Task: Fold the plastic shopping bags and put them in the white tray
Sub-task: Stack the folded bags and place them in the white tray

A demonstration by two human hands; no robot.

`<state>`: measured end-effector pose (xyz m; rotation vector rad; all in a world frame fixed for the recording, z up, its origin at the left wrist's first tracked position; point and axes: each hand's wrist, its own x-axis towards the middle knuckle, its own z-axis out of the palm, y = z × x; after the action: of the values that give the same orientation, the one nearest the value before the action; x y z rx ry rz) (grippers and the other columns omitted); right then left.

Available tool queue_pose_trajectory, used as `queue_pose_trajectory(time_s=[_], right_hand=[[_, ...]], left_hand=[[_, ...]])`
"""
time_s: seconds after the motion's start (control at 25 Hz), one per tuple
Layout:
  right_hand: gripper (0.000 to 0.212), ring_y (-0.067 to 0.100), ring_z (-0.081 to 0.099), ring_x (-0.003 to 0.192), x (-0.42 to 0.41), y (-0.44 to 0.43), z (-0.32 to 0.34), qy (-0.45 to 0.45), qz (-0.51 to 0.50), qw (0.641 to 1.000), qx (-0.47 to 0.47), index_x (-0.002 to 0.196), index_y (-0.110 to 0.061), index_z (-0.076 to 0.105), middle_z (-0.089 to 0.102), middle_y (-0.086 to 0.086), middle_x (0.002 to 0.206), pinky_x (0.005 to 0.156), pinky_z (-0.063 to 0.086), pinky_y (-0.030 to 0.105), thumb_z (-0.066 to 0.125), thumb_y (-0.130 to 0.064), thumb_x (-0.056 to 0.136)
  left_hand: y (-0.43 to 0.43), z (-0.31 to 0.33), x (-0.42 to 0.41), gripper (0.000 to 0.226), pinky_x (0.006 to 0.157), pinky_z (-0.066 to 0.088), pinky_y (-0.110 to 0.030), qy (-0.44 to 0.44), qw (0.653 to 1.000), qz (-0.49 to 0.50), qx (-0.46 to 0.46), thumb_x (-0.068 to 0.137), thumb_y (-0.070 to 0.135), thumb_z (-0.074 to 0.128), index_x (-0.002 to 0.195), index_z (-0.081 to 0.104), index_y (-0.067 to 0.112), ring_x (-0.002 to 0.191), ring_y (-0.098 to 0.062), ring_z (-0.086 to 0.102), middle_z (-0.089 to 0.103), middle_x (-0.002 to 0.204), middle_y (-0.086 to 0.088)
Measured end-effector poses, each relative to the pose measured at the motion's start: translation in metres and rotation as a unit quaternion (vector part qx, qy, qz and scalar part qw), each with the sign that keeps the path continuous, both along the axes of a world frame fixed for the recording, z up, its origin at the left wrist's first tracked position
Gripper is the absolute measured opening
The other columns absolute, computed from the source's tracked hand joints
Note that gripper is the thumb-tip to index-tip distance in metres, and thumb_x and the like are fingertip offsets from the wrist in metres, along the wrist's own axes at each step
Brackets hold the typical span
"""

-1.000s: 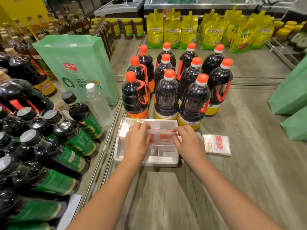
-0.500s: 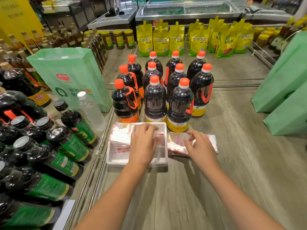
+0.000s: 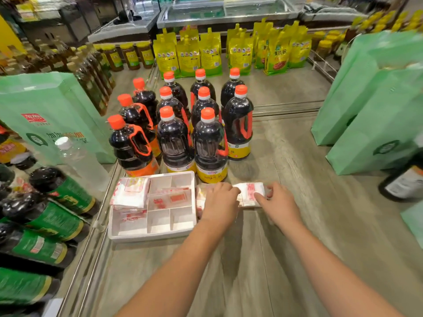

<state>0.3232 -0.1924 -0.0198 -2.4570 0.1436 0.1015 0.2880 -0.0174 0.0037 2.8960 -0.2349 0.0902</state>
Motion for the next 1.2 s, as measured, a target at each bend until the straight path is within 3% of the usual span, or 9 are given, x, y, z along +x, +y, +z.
queue_pose_trajectory(time_s=[0.16, 0.36, 0.48, 0.6, 0.68, 0.8, 0.92, 1.04, 1.2], right_hand=[[0.047, 0.025, 0.065, 0.096, 0.011, 0.002, -0.009, 0.035, -0.004, 0.999, 0.037, 0.113, -0.017, 0.062, 0.068, 0.002, 0.101, 0.076, 0.051, 0.037, 0.081, -0.040, 0.077], [0.026, 0.024, 0.067, 0.085, 0.017, -0.016, -0.016, 0.111, -0.025, 0.980, 0.160, 0.094, -0.016, 0.068, 0.069, 0.001, 0.084, 0.078, 0.050, 0.034, 0.084, -0.025, 0.076], [0.018, 0.017, 0.062, 0.075, 0.007, -0.031, -0.013, 0.124, -0.042, 0.965, 0.228, 0.089, -0.015, 0.065, 0.067, 0.001, 0.083, 0.064, 0.046, 0.025, 0.080, -0.020, 0.082], [0.017, 0.010, 0.056, 0.068, -0.009, -0.043, -0.008, 0.103, -0.030, 0.969, 0.223, 0.094, -0.011, 0.066, 0.068, 0.000, 0.087, 0.057, 0.039, 0.023, 0.074, -0.025, 0.088], [0.015, 0.009, 0.062, 0.077, -0.020, -0.049, 0.002, 0.090, -0.013, 0.970, 0.225, 0.099, -0.015, 0.065, 0.069, -0.006, 0.094, 0.066, 0.046, 0.026, 0.072, -0.026, 0.090], [0.015, 0.013, 0.065, 0.077, -0.034, -0.048, 0.019, 0.070, 0.006, 0.964, 0.258, 0.102, -0.023, 0.065, 0.070, -0.006, 0.091, 0.067, 0.047, 0.027, 0.073, -0.026, 0.089], [0.020, 0.016, 0.061, 0.071, -0.042, -0.033, 0.036, 0.043, 0.027, 0.957, 0.285, 0.102, -0.028, 0.064, 0.070, -0.005, 0.087, 0.063, 0.048, 0.027, 0.077, -0.026, 0.086], [0.037, 0.015, 0.059, 0.073, -0.044, 0.006, 0.045, 0.027, 0.078, 0.938, 0.337, 0.115, -0.030, 0.058, 0.070, -0.004, 0.101, 0.072, 0.051, 0.031, 0.078, -0.020, 0.085], [0.034, 0.006, 0.057, 0.065, -0.049, 0.070, 0.041, 0.002, 0.169, 0.944, 0.283, 0.107, -0.049, 0.060, 0.069, -0.008, 0.093, 0.068, 0.052, 0.025, 0.073, -0.024, 0.088]], left_hand=[[-0.010, -0.006, 0.008, 0.032, 0.101, 0.031, -0.041, 0.055, 0.997, 0.022, 0.050, 0.096, 0.022, 0.052, 0.126, 0.061, 0.016, 0.125, -0.029, 0.046, 0.062, 0.122, -0.007], [-0.015, -0.015, 0.007, 0.024, 0.106, 0.029, -0.042, 0.057, 0.996, 0.049, 0.054, 0.095, 0.019, 0.053, 0.118, 0.061, 0.017, 0.122, -0.028, 0.049, 0.063, 0.116, -0.005], [-0.022, -0.015, 0.004, 0.030, 0.111, 0.025, -0.043, 0.056, 0.996, 0.058, 0.034, 0.098, 0.026, 0.051, 0.125, 0.054, 0.015, 0.125, -0.028, 0.045, 0.058, 0.124, -0.006], [-0.030, -0.005, -0.002, 0.048, 0.113, 0.026, -0.042, 0.058, 0.995, 0.063, -0.047, 0.098, 0.033, 0.054, 0.141, 0.043, 0.014, 0.127, -0.029, 0.045, 0.056, 0.130, -0.006], [-0.033, 0.000, -0.006, 0.052, 0.109, 0.035, -0.039, 0.080, 0.975, 0.071, -0.193, 0.098, 0.030, 0.058, 0.145, 0.039, 0.017, 0.124, -0.024, 0.048, 0.057, 0.130, -0.003], [-0.025, 0.007, -0.015, 0.029, 0.090, 0.050, -0.029, 0.062, 0.932, 0.055, -0.353, 0.095, 0.021, 0.063, 0.124, 0.056, 0.021, 0.104, -0.008, 0.061, 0.065, 0.113, 0.007], [-0.002, 0.016, -0.027, 0.011, 0.074, 0.054, -0.027, 0.053, 0.910, 0.048, -0.408, 0.095, 0.019, 0.063, 0.106, 0.060, 0.021, 0.091, -0.009, 0.065, 0.068, 0.098, 0.008], [0.041, 0.020, -0.043, 0.010, 0.077, 0.058, -0.037, 0.024, 0.901, 0.082, -0.425, 0.095, 0.025, 0.063, 0.104, 0.060, 0.024, 0.091, -0.010, 0.066, 0.067, 0.097, 0.008], [0.097, 0.027, -0.070, 0.029, 0.076, 0.051, -0.016, -0.028, 0.902, 0.132, -0.410, 0.094, 0.019, 0.066, 0.122, 0.058, 0.025, 0.088, 0.003, 0.061, 0.066, 0.101, 0.009]])
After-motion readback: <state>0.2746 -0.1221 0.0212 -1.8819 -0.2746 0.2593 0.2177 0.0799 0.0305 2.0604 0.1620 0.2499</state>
